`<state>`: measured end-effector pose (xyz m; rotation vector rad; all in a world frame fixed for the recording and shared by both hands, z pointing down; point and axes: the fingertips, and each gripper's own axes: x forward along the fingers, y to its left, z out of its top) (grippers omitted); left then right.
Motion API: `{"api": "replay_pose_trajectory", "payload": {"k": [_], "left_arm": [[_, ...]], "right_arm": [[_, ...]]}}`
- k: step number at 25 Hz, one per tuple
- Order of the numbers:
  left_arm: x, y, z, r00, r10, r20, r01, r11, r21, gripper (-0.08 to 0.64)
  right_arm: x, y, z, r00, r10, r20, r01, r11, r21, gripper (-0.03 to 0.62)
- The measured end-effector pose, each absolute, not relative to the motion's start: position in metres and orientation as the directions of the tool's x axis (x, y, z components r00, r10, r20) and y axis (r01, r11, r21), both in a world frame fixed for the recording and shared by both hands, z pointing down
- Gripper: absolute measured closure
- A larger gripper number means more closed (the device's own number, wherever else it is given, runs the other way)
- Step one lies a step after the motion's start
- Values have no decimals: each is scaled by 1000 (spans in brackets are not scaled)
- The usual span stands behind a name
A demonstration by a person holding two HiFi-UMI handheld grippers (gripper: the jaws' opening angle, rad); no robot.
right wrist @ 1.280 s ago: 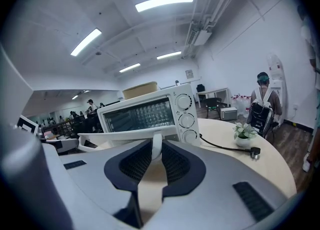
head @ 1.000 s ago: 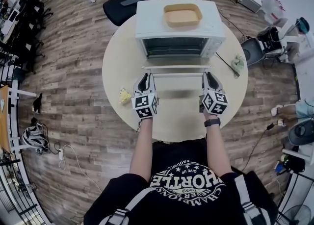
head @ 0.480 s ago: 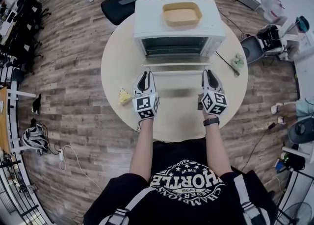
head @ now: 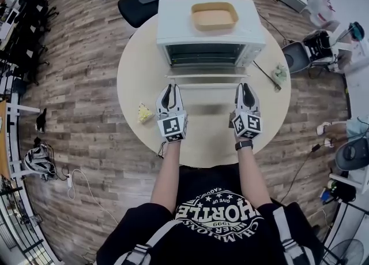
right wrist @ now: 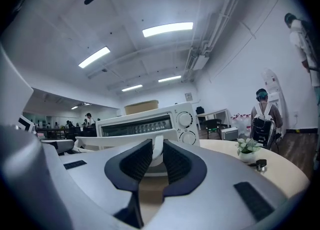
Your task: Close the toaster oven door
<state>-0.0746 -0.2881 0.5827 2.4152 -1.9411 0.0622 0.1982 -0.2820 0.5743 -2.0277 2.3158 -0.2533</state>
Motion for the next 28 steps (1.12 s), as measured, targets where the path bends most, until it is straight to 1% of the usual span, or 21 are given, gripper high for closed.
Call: {"api": "replay_pose_trajectory", "payload": {"k": [4,28], "left_arm": [[-75,-286,582,206,-977,46,-978,-207,-7,485],[-76,-309,567,169,-985,-25,-986,-169,2,486]], "right_arm": [[197,-281,574,-127,-990,55,-984,118,-136,515],[198,-304,556,-169,-985,-28,-973,171,-152,515]]}}
